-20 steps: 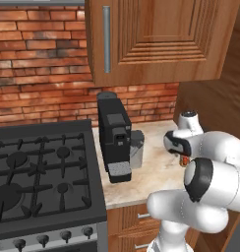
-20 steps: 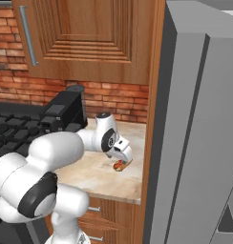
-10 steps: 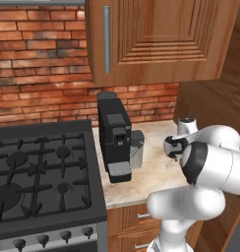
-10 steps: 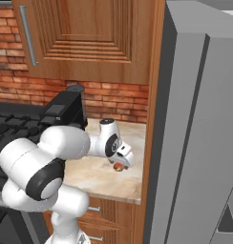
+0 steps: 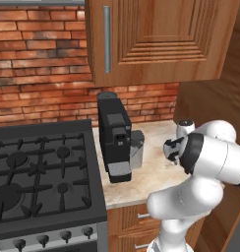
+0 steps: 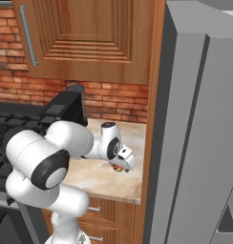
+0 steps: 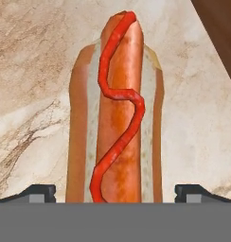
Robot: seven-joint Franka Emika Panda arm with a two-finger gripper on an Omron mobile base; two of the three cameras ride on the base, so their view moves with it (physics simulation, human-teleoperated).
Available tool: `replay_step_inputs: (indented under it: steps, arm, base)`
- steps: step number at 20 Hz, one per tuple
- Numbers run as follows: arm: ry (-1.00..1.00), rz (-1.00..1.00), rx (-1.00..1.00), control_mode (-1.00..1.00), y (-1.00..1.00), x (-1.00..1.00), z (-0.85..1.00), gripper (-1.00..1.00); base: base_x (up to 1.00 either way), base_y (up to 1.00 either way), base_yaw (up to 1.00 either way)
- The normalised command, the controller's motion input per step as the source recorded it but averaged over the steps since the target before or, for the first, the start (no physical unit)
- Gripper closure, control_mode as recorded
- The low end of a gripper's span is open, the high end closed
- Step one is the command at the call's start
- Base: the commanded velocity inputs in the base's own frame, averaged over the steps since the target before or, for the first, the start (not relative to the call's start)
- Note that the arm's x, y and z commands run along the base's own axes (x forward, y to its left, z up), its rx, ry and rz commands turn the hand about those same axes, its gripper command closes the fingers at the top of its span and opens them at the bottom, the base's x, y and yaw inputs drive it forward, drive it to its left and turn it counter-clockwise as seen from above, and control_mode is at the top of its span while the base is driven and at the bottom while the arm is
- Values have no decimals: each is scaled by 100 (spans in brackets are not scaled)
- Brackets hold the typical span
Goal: Store the hot dog in the freezer for long-term storage. Close the freezer door after placing the cooked food.
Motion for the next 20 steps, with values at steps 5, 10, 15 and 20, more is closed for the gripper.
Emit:
replay_step_inputs:
  steps: [5, 10, 15, 20]
  arm:
    - [0, 0, 0, -100, 0, 0, -10, 100]
    - [0, 0, 0, -100, 7, 0, 0, 100]
    - [-14, 18, 1, -100, 17, -50, 51, 100]
    - [-8, 37, 0, -100, 38, -70, 97, 100]
  base:
    - [0, 0, 0]
    - [0, 0, 0]
    - [0, 0, 0]
    - [0, 0, 0]
